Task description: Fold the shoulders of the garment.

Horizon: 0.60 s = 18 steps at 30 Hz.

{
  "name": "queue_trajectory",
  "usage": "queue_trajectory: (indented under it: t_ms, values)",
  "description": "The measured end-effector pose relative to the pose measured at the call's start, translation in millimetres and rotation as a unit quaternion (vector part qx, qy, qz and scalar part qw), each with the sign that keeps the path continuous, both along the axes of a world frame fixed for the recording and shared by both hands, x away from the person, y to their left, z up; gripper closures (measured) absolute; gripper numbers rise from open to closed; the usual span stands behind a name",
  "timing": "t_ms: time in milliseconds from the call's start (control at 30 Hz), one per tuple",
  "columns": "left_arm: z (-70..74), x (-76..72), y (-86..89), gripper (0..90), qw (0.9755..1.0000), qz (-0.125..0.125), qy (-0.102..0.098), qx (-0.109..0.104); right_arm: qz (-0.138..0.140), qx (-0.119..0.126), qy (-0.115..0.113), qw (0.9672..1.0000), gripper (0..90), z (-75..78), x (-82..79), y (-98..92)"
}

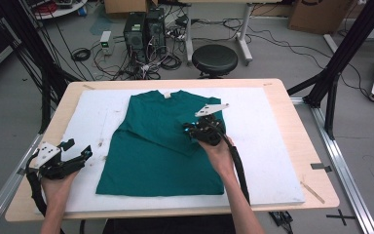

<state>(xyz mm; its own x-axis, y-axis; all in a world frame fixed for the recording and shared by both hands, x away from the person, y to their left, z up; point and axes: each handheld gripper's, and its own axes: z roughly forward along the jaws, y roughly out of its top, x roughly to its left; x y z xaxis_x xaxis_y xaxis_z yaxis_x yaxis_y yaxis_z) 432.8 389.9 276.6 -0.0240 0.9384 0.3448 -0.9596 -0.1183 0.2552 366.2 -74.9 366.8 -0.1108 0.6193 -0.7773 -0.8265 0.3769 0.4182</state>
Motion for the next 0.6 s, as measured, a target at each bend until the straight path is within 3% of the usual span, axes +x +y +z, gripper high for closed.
queue_trajectory:
  t_ms: [400,600]
  values:
    - [0.2,0.0,-0.1,27.5,1.0,0.0,0.0,0.0,0.039,-0.04,0.013,0.9983,86.7,0.3,1.7,43.8]
    - [0.2,0.0,-0.1,27.5,1.0,0.002,0.001,0.001,0.035,-0.06,0.012,0.9975,86.6,-2.4,6.3,66.6]
